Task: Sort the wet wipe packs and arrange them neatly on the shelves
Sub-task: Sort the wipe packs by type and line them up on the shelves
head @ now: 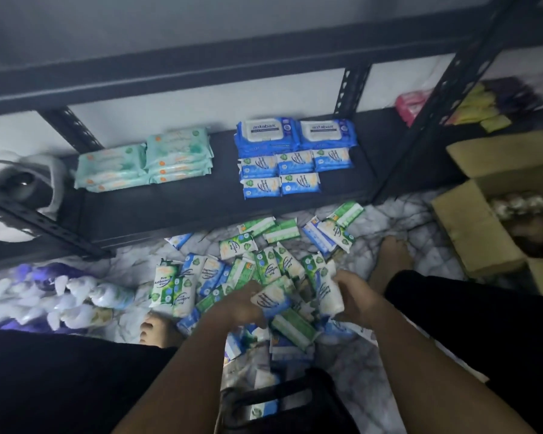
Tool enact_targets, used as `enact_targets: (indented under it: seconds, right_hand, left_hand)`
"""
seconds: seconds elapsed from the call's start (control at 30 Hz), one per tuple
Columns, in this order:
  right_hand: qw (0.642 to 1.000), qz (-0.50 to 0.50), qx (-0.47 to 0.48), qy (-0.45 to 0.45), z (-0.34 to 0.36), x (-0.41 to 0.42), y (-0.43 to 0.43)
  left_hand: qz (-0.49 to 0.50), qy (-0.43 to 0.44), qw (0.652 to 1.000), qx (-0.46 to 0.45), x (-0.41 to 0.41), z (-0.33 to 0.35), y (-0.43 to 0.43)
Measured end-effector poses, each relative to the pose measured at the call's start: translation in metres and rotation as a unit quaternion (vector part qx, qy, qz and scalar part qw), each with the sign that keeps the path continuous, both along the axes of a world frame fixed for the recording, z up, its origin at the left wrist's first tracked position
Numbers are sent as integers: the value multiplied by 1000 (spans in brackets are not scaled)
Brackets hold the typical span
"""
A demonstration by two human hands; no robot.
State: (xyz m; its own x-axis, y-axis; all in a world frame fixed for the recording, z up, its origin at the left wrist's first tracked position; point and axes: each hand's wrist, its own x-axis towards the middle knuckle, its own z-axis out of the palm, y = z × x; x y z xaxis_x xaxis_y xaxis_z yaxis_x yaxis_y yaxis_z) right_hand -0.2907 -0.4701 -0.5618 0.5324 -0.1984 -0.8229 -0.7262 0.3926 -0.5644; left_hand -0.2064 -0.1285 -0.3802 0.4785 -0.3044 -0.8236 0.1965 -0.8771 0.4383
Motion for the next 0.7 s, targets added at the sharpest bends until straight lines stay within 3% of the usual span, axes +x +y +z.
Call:
enact_targets:
  seconds: [0.03, 0.13, 0.3, 0.4, 0.47, 0.53, 0.6, 0.7]
  right_hand:
    - [999, -15, 43, 18, 138, 2, 67]
    - [995, -60, 61, -49, 193, 8, 84]
    - [988, -111, 93, -55, 218, 16, 86]
    - [989, -50, 111, -86, 216, 15, 78]
    - [996, 41, -6, -73, 213, 18, 74]
    - [982, 123, -135, -39, 216, 25, 75]
    - [979, 100, -171, -46, 219, 33, 78]
    - [981, -47, -163, -93, 220, 40, 71]
  left_hand:
    - [29, -15, 999, -27, 2, 7, -2]
    - [65, -50, 994, -75, 11, 26, -12]
    - [107, -65, 981, -152, 15, 41, -28]
    - [143, -65, 968, -196, 17, 44, -33]
    - [166, -71, 957, -227, 20, 45, -36]
    - [185, -82, 948, -244, 25, 44, -39]
    - [192, -102, 945, -245, 30, 42, -42]
    - [196, -133, 936, -261, 39, 37, -49]
